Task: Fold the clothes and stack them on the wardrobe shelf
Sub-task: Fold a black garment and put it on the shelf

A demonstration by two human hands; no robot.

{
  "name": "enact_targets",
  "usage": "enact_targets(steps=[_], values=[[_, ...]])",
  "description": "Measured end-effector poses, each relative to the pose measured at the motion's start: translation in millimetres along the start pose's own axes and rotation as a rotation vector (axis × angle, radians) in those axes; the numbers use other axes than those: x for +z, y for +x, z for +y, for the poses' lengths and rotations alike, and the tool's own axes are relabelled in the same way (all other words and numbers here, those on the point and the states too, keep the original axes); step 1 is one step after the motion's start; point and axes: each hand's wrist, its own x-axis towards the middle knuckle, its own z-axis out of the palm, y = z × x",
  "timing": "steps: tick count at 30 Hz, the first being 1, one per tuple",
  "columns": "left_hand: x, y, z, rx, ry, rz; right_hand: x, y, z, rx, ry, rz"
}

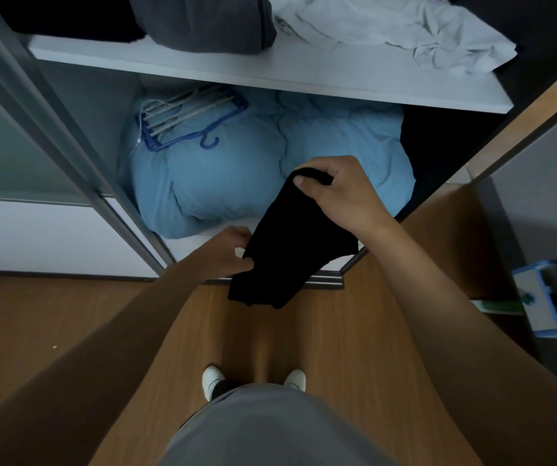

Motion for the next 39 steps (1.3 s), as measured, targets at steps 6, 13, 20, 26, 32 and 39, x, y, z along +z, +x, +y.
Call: enact_targets(steps=[6, 13, 20, 26, 32, 39], values=[[26, 0, -15, -0.099, -0.045, 0.013, 3, -2, -8, -0.03, 0.203, 0.017], [28, -13, -17, -0.291, -0.022, -0.08, -2, -3, -15, 0.007, 0.33, 0.002], [0, -30, -53, -0.618, -0.258, 0.436, -12, -5, 5, 0.175, 0.199, -0.114], [-33, -38, -71, -0.671, -0.161, 0.753, -6, -9, 12, 0.15, -0.021, -0.313], [-48, -39, -66, -0.602, -0.133, 0.762, -12, -1, 10, 0.162, -0.311, -0.408], [-60, -21, -28, -0.36, -0.18, 0.885, -3, 1, 18, 0.257, -0.436, -0.314]])
